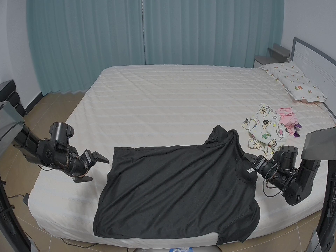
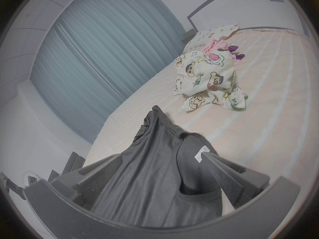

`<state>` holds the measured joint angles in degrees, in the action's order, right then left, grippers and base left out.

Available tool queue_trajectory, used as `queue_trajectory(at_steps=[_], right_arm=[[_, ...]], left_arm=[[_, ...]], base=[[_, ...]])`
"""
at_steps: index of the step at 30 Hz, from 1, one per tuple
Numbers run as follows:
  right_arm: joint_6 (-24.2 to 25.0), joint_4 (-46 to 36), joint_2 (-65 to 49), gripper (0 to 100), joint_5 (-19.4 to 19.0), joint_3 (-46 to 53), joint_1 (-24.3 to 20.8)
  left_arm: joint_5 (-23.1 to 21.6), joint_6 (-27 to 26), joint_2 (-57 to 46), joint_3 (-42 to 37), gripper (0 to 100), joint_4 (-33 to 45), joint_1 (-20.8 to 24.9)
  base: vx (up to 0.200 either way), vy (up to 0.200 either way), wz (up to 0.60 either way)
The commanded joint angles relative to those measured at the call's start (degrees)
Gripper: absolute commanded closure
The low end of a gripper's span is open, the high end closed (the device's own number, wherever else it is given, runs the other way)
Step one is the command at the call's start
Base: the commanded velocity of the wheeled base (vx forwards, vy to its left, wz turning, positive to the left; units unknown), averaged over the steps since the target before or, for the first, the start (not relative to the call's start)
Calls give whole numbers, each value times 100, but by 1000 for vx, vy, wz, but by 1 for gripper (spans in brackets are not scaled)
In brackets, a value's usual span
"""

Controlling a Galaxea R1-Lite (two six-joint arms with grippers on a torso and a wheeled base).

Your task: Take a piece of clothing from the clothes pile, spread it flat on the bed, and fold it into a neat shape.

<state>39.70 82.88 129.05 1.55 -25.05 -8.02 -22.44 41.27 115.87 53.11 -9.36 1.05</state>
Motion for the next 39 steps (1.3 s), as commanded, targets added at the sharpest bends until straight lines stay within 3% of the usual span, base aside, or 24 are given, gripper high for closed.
queue_trajectory(at_steps=[1, 7, 13, 19, 39], right_arm=[[-24, 0, -47, 0, 91, 35, -50], [-24, 0, -20, 0, 100, 27, -138], [-7, 8, 24, 0, 100, 35, -147], [11, 8, 6, 0, 100, 44, -147], [37, 123, 182, 0, 100, 62, -156]], left_arm=[[-15, -4, 58, -3, 0, -13, 97], [3, -13, 322, 270, 0, -92, 97], [100, 31, 1087, 1509, 0, -198, 1], [82, 417, 1104, 1553, 0, -259, -8], [100, 409, 1746, 2414, 0, -233, 1]], base=[[-200, -200, 0], [-67, -167, 0], [0, 0, 0], [0, 0, 0], [0, 0, 0]])
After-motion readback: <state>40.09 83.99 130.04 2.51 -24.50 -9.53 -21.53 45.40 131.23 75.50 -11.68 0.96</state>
